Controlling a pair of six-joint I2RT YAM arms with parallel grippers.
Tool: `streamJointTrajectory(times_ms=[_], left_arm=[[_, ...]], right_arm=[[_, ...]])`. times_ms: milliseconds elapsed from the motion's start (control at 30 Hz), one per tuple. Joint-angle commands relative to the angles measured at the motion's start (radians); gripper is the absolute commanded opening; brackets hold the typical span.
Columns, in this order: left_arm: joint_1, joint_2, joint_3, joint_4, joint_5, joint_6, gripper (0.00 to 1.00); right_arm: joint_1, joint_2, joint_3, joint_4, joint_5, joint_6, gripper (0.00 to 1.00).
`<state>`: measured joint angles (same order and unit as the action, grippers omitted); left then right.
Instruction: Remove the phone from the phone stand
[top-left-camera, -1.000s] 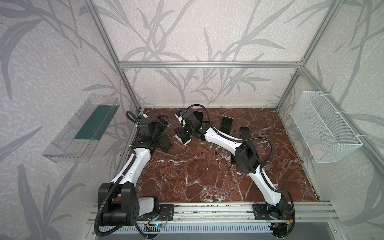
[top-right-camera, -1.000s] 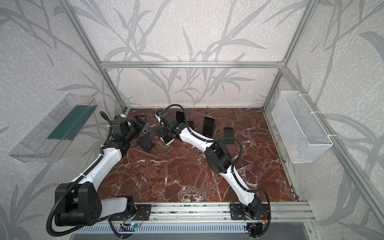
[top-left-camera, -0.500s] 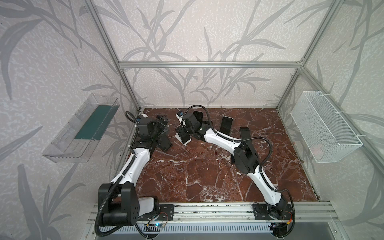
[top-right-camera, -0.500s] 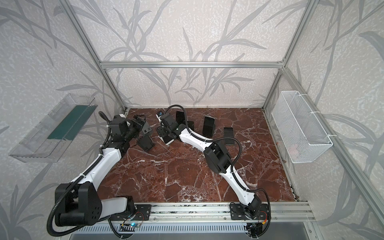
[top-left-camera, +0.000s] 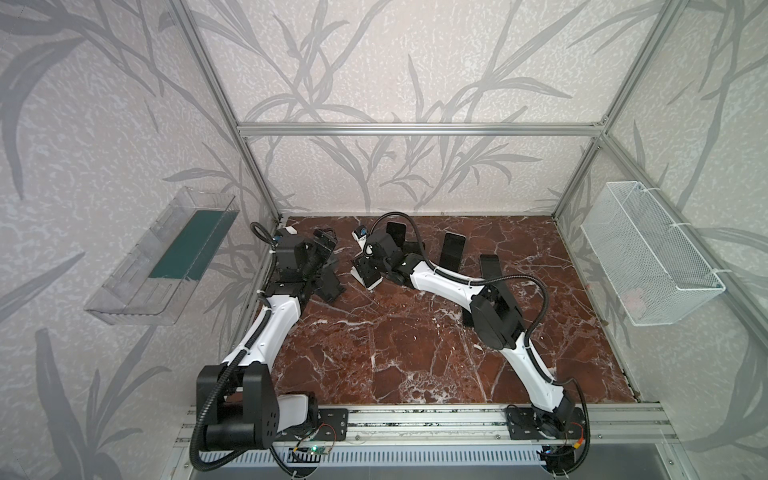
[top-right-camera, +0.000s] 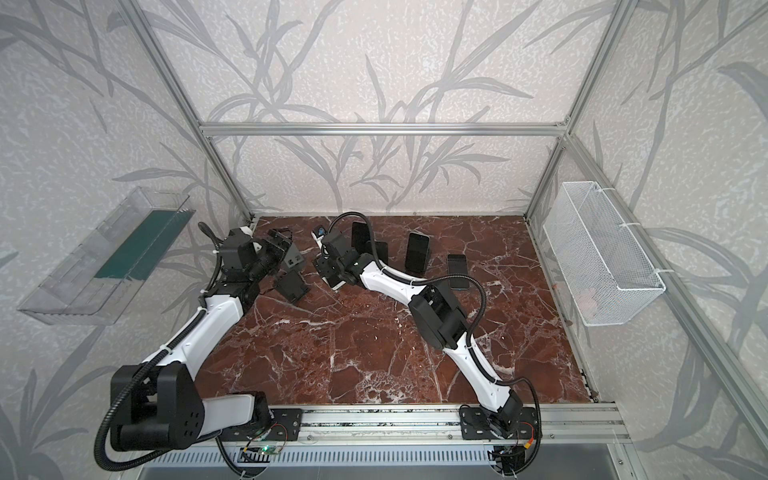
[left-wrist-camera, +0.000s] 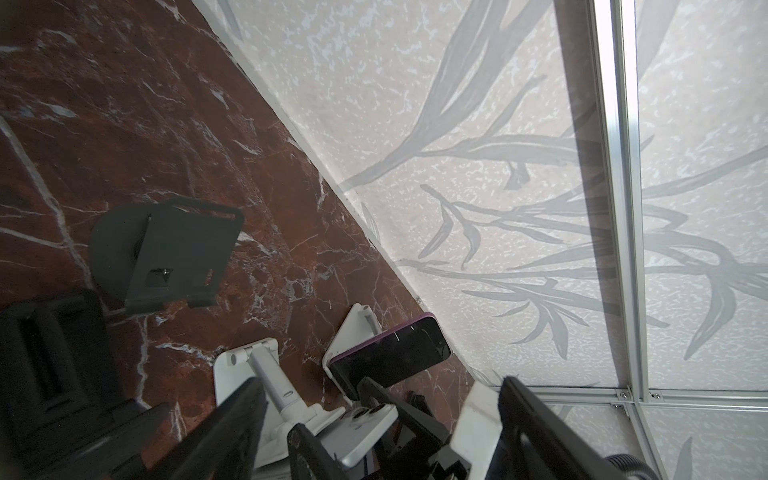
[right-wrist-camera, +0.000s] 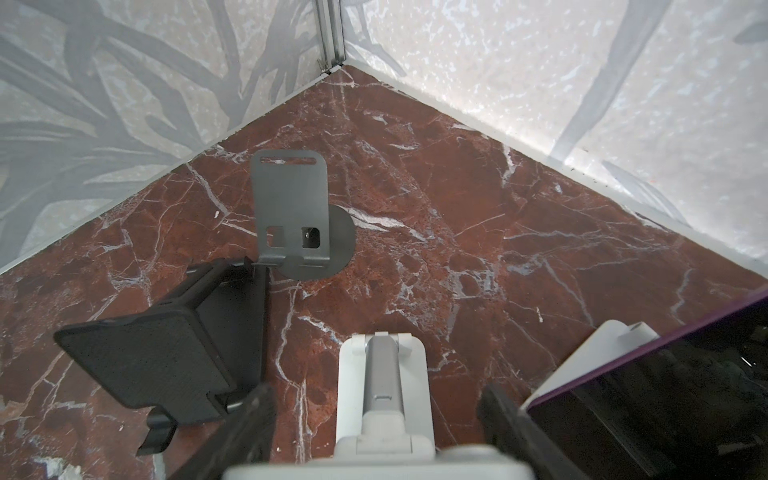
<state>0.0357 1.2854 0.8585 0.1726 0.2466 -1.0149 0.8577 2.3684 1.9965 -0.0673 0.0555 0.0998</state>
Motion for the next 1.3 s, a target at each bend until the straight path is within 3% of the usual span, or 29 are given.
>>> streamJointTrajectory(times_ms=[0, 867, 1267], left_arm=[[0.006, -0.001, 0.018, 0.025, 0.014, -0.01, 0.88], [0.007, -0.013, 0.02, 0.035, 0.026, -0.011, 0.88], [-0.004, -0.013, 0.019, 0.051, 0.041, -0.024, 0.88]], right_arm=[[0.015, -0.087, -0.032, 0.028, 0.011, -0.009, 0.6], [0.04, -0.21, -0.094, -0.004, 0.062, -0.038, 0.59], [0.052, -0.527, -0.425, 0.04, 0.104, 0.0, 0.59]])
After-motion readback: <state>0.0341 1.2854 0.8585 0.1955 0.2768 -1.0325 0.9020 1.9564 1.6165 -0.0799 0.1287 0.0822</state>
